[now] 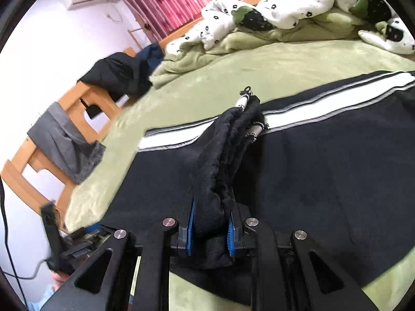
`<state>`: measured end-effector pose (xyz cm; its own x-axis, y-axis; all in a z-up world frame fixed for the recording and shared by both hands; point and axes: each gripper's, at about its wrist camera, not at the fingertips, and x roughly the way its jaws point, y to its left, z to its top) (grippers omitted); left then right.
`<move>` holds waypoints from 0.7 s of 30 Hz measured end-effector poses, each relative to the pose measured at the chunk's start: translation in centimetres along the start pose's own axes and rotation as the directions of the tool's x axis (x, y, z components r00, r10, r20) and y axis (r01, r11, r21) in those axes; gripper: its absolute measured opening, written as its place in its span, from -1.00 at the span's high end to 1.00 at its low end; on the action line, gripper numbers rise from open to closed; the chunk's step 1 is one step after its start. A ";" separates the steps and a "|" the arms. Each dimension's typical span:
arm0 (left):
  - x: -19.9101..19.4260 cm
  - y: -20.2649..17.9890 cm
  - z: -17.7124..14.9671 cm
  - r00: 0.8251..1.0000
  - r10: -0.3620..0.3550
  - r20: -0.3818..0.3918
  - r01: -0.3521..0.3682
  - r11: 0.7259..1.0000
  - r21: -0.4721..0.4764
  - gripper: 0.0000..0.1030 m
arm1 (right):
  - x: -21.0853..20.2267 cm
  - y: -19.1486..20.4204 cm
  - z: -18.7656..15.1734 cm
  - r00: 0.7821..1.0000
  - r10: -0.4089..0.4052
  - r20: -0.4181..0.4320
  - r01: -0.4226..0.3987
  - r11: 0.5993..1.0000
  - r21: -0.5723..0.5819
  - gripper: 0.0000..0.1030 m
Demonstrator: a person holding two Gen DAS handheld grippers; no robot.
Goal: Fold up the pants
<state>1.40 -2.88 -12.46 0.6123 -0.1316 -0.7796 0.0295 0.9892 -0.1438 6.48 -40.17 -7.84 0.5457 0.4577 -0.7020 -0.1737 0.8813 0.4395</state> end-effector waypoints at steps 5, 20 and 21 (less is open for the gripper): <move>-2.1 0.3 -0.8 0.998 -0.055 -0.002 0.055 0.998 0.038 -0.28 | 0.6 -0.3 -1.3 0.993 -0.072 -0.090 0.065 0.995 -0.072 0.49; 2.8 -3.4 1.9 0.996 -0.088 -0.017 0.088 0.996 0.014 -0.29 | 1.2 2.3 -1.9 0.965 -0.261 0.033 0.260 0.927 -0.271 0.75; 3.1 -3.1 1.1 0.995 -0.100 -0.021 0.100 0.995 0.015 -0.30 | 0.8 2.3 -2.1 0.966 -0.255 0.038 0.255 0.924 -0.284 0.75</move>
<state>4.05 -6.28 -13.76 0.5893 -0.2312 -0.7741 0.1025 0.9718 -0.2123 4.83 -37.48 -8.56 0.6023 0.2128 -0.7693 -0.2542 0.9648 0.0679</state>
